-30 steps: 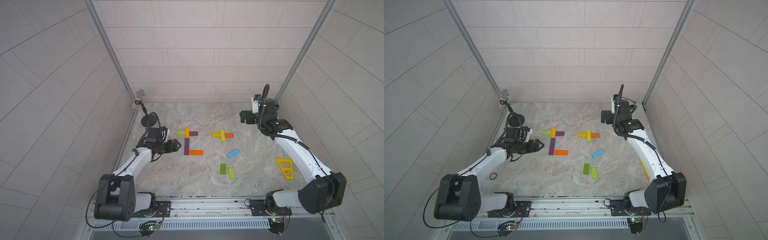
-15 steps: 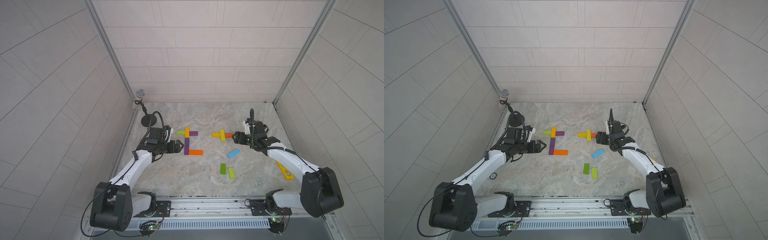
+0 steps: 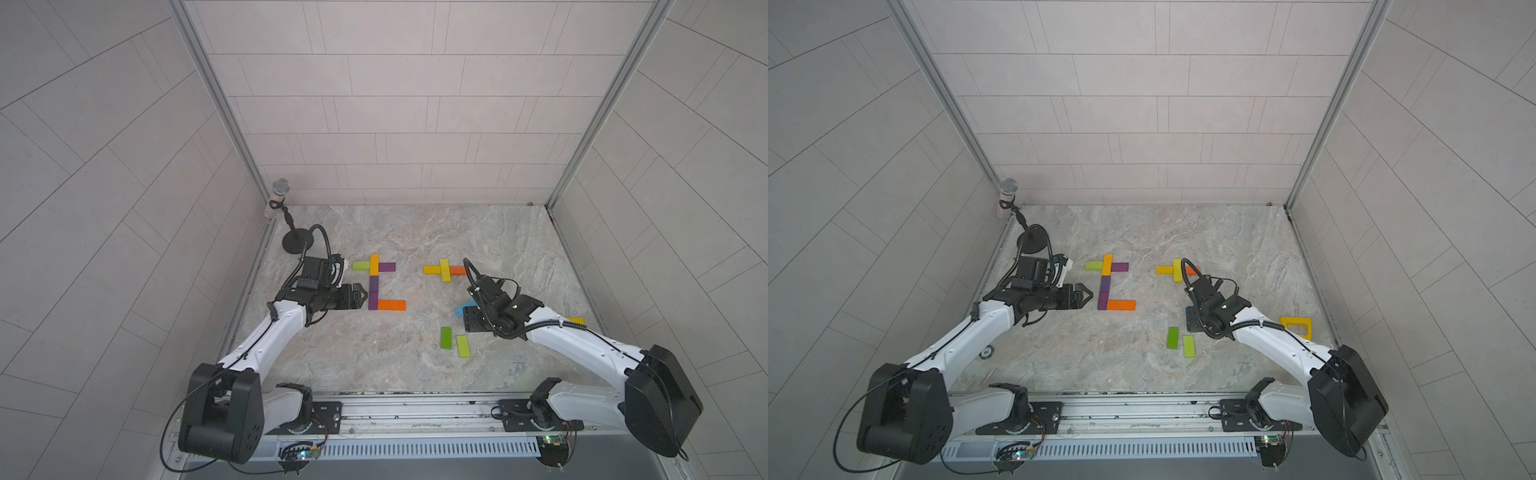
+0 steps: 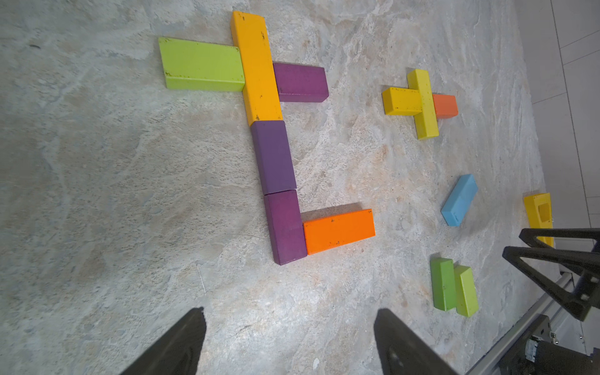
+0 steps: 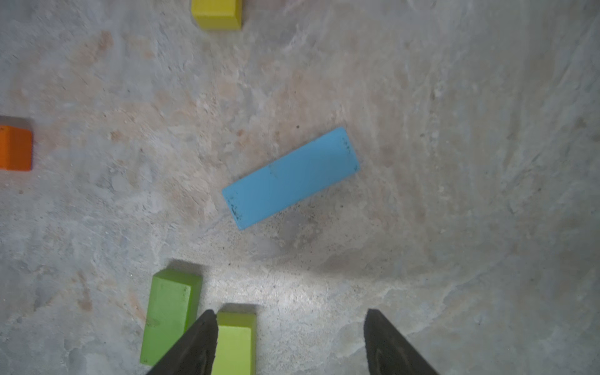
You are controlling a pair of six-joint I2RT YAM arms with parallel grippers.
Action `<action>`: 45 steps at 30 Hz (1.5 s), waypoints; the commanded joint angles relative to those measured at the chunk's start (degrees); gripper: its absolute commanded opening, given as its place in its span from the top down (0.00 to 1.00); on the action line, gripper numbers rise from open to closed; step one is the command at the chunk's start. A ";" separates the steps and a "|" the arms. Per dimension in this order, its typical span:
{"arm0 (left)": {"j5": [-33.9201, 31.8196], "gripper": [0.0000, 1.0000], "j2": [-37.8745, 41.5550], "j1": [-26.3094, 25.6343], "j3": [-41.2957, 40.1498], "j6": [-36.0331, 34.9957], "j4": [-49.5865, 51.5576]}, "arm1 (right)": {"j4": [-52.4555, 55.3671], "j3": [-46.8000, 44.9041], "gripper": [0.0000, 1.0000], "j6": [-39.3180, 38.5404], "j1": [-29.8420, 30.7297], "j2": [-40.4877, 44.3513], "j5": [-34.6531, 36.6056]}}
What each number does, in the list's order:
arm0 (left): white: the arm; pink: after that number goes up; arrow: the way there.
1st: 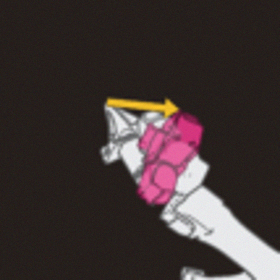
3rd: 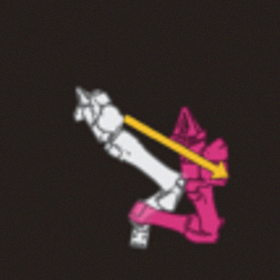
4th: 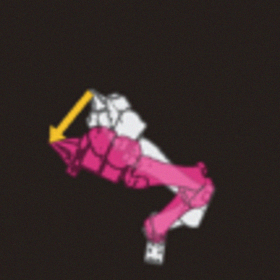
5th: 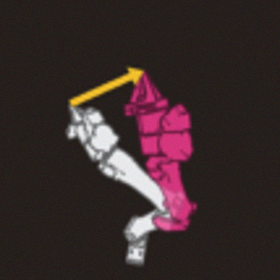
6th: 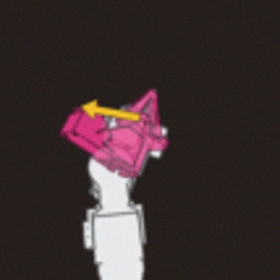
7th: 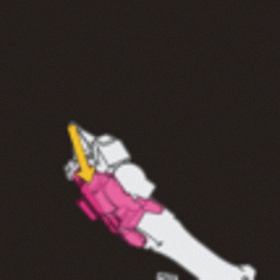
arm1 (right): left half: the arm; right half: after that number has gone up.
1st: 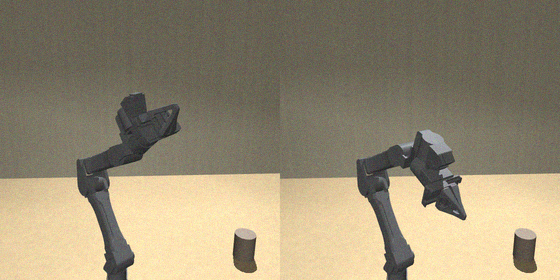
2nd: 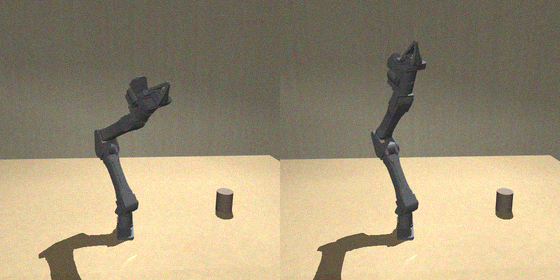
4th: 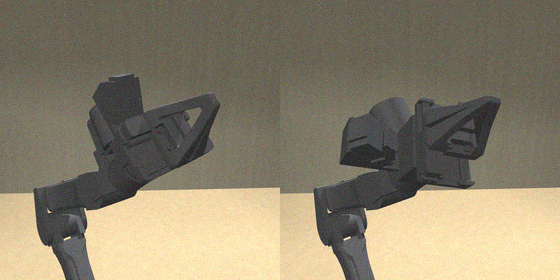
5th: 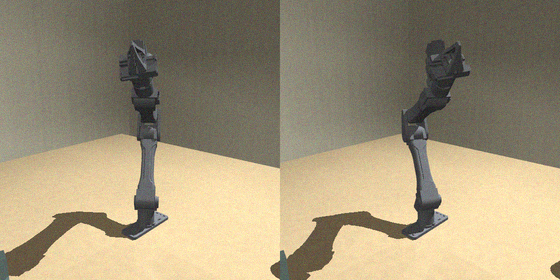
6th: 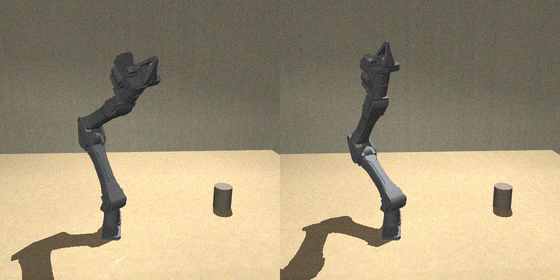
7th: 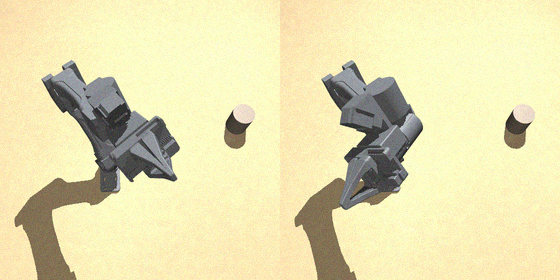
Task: Assemble the letter t with building blocks
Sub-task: Pick up the building block from the center of the board.
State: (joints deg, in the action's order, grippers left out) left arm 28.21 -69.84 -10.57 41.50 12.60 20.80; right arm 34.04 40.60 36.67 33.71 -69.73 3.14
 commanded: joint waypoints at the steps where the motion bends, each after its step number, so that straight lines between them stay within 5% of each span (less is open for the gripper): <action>1: -0.57 0.14 0.83 -0.99 -0.35 0.12 0.77 | 2.55 -1.16 0.32 3.12 0.22 1.88 0.10; 8: -2.06 0.15 0.51 -0.98 -1.55 1.05 -1.01 | 0.48 -4.44 0.37 4.47 2.23 1.02 -4.59; 16: -1.91 0.15 0.10 -1.14 -2.91 1.99 -3.11 | 0.42 -3.71 0.37 3.47 11.11 -3.64 -3.17; 30: -2.23 0.15 0.53 -2.57 -3.94 1.97 -4.27 | -1.62 -5.11 0.39 4.81 11.46 -4.75 -2.41; 42: -2.73 0.14 1.47 -2.61 -4.70 1.29 -4.08 | -3.57 -2.64 0.50 2.12 10.54 -8.90 -2.83; 45: -2.71 0.14 1.32 -2.62 -4.58 1.20 -4.01 | -3.76 -2.37 0.68 1.75 10.19 -9.53 -3.13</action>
State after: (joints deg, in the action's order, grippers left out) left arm 25.82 -68.95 -12.95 37.04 14.63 17.15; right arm 30.17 37.30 38.87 44.27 -78.63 -0.38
